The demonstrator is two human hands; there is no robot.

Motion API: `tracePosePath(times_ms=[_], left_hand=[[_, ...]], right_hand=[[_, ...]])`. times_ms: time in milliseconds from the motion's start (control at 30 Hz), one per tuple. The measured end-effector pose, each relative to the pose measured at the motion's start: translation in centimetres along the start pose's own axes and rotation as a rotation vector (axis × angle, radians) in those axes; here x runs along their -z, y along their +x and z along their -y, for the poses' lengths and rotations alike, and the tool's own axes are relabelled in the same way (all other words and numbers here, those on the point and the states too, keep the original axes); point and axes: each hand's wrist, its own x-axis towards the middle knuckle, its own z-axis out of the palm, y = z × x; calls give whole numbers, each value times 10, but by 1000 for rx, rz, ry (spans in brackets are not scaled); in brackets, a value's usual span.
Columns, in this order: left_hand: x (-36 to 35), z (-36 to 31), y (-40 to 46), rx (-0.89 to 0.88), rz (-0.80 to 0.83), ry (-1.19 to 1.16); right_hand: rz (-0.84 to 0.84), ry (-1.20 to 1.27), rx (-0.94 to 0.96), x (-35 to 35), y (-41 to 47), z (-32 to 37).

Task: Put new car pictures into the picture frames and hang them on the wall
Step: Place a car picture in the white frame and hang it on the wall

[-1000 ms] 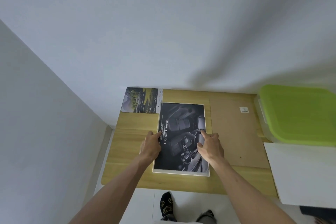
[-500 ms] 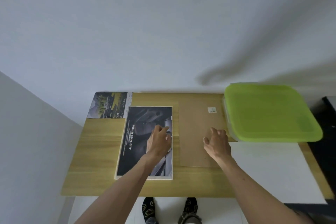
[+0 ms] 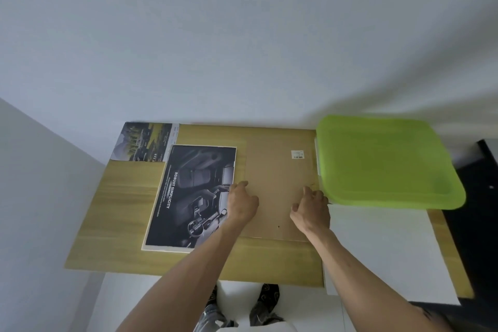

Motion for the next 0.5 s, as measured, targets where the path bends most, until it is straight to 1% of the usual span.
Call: tracePosePath(times_ms=[133,233,300,367,500], left_hand=[[7,-3,-1,68,-47,-122],[12,-6,-1,34,-89,-134],[17,-7,-1,22,-73,-149],[23,-6,-3,32,-28,-213],[38,0,-10,94,85,-512]], right_hand=[[30,64,-11,3,4,2],[40,96,-39,6,8,-1],[36,123,-51,6,9,-2],[37,145,-60,6,9,-2],[77,283,-165,2,6,2]])
